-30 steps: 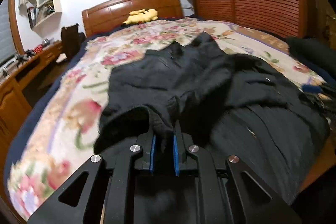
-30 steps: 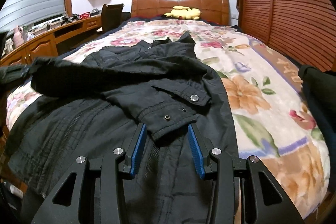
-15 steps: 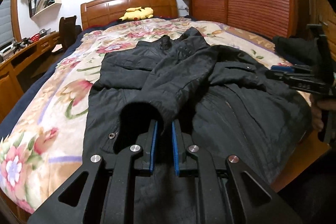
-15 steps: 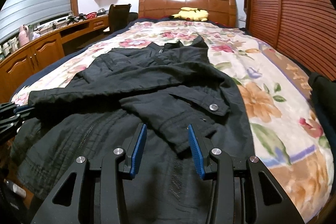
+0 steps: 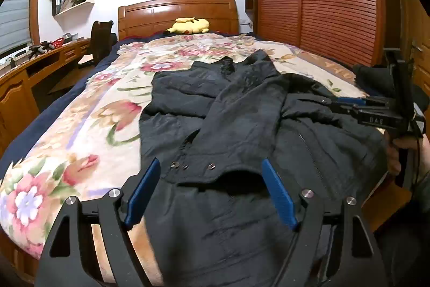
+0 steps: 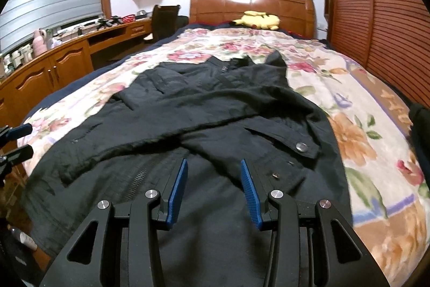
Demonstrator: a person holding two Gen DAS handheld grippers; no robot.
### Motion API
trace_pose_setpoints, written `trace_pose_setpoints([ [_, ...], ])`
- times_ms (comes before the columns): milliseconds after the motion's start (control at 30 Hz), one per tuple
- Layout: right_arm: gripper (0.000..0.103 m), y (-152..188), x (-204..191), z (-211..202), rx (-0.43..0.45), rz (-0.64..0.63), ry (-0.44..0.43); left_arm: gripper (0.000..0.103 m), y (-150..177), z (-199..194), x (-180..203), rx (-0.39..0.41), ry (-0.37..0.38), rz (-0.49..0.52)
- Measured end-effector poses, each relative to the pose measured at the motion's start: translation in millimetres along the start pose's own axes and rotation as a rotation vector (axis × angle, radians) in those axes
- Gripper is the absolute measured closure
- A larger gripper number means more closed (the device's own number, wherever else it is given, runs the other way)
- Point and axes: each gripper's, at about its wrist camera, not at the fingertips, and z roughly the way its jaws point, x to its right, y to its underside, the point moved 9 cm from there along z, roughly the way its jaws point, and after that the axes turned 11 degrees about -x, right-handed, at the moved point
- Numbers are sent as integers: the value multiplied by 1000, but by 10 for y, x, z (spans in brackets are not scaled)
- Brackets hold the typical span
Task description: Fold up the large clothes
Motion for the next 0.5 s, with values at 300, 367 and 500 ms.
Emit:
trace_pose_setpoints([
  [300, 61, -161, 9, 309, -13, -45, -16, 24, 16, 84, -202, -5, -26, 10],
  [367, 61, -266, 159, 415, -33, -42, 5, 24, -33, 120, -222, 0, -27, 13],
  [500, 61, -627, 479, 638, -54, -14, 25, 24, -152, 265, -278, 1, -28, 9],
])
